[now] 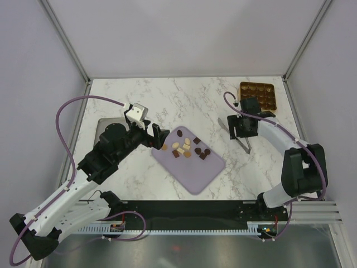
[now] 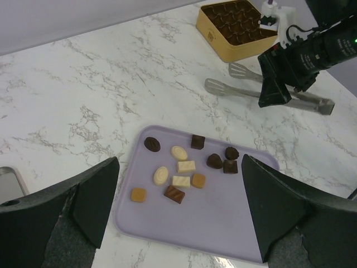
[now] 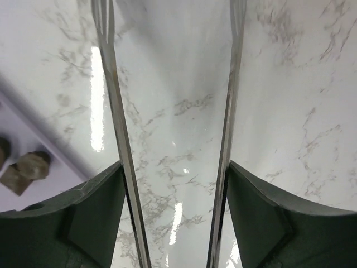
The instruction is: Pack the chocolate
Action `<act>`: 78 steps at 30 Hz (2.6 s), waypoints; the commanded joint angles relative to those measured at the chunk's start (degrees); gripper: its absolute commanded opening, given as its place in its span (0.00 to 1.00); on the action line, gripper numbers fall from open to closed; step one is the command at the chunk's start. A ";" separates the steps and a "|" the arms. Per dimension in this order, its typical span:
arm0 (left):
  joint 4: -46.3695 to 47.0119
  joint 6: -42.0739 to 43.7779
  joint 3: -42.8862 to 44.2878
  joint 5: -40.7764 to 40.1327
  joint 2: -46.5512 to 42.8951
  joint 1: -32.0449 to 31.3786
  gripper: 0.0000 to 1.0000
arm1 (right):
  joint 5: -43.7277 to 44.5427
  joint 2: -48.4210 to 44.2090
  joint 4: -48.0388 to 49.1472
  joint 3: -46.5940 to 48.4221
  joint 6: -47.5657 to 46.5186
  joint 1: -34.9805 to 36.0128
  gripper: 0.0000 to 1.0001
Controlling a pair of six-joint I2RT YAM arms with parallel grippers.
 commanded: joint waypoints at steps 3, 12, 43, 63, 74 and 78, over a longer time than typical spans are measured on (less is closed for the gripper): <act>1.41 2.73 0.12 -2.37 -0.08 -0.30 0.98 | 5.26 -5.69 -6.53 9.44 3.91 4.58 0.75; 1.24 3.17 0.12 -3.16 0.45 -0.30 0.98 | 5.09 -9.12 -12.07 14.73 9.19 12.50 0.67; 0.53 3.96 0.38 -7.20 0.10 -0.30 0.97 | 2.10 -18.26 -14.09 2.34 9.63 31.75 0.56; 0.53 3.96 0.38 -6.94 0.36 -0.30 0.97 | 2.01 -15.10 -12.95 -0.64 8.23 33.77 0.55; 0.53 4.05 0.38 -7.02 0.01 -0.38 0.97 | 2.18 -12.81 -12.16 -1.00 8.58 34.03 0.51; 0.53 4.05 0.38 -6.94 0.19 -0.30 0.97 | 3.06 -12.90 -12.16 -0.38 9.02 34.12 0.46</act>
